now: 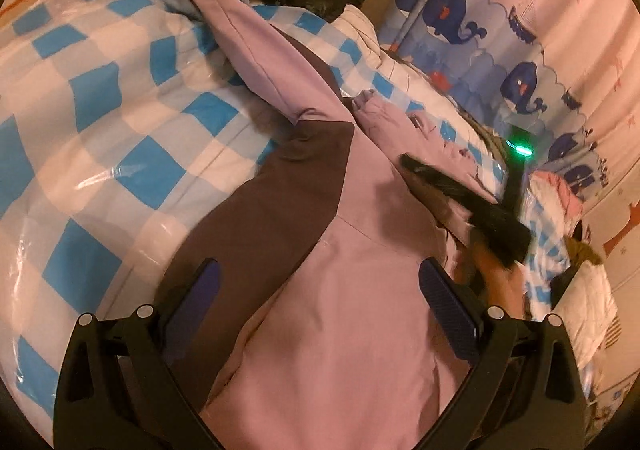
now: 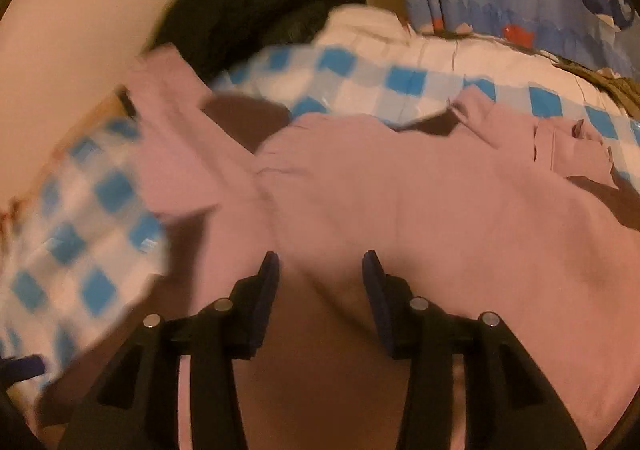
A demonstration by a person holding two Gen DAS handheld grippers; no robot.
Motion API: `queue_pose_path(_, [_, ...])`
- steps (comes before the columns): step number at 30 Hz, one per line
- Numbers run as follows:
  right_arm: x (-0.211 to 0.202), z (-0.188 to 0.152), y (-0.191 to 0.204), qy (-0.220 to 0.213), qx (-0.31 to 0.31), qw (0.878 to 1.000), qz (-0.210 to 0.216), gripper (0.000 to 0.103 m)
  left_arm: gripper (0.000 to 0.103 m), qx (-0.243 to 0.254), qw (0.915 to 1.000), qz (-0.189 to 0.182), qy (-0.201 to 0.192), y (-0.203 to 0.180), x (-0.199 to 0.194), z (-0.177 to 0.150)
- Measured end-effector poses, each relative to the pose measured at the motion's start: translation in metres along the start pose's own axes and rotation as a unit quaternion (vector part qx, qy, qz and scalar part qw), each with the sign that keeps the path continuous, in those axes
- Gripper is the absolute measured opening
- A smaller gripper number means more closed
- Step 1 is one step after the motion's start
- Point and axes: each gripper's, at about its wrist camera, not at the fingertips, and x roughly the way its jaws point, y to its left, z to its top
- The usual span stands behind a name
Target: Fold large clothes
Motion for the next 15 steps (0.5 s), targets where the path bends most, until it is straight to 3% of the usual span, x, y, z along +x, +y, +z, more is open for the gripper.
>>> queue_pose_path(1, [-0.024,0.003,-0.008,-0.027,0.013,1.0,0.006,0.067,0.095,0.001,1.0,0.0,0.0,-0.001,0.001,0.001])
queue_pose_path(2, [-0.048,0.005,-0.019,-0.056,0.026,0.998,0.003,0.072,0.095,0.004,1.0,0.001,0.001,-0.001,0.002,0.0])
queue_pose_path(5, [-0.108,-0.005,-0.046,-0.112,0.054,0.992,-0.027,0.076,0.095,0.013,0.9999,0.004,0.002,-0.005,0.004,-0.004])
queue_pose_path(8, [-0.157,-0.02,-0.115,-0.143,0.127,0.976,-0.109,0.082,0.095,0.018,0.9998,0.012,0.002,-0.009,0.007,-0.009])
queue_pose_path(9, [-0.16,-0.029,-0.143,-0.135,0.163,0.969,-0.13,0.082,0.095,0.019,0.9997,0.014,0.003,-0.01,0.008,-0.011])
queue_pose_path(10, [-0.15,-0.04,-0.171,-0.099,0.194,0.964,-0.152,0.082,0.095,0.023,0.9996,0.017,0.006,-0.012,0.011,-0.012])
queue_pose_path(11, [-0.125,-0.055,-0.198,-0.022,0.214,0.961,-0.175,0.083,0.095,0.026,0.9995,0.019,0.008,-0.012,0.012,-0.014])
queue_pose_path(12, [-0.107,-0.066,-0.212,0.025,0.215,0.961,-0.172,0.082,0.095,0.029,0.9993,0.021,0.01,-0.014,0.014,-0.016])
queue_pose_path(13, [-0.098,-0.072,-0.216,0.042,0.197,0.964,-0.175,0.082,0.095,0.035,0.9991,0.021,0.013,-0.017,0.015,-0.017])
queue_pose_path(15, [-0.108,-0.064,-0.207,0.018,0.191,0.966,-0.175,0.082,0.095,0.047,0.9986,0.021,0.013,-0.021,0.015,-0.019])
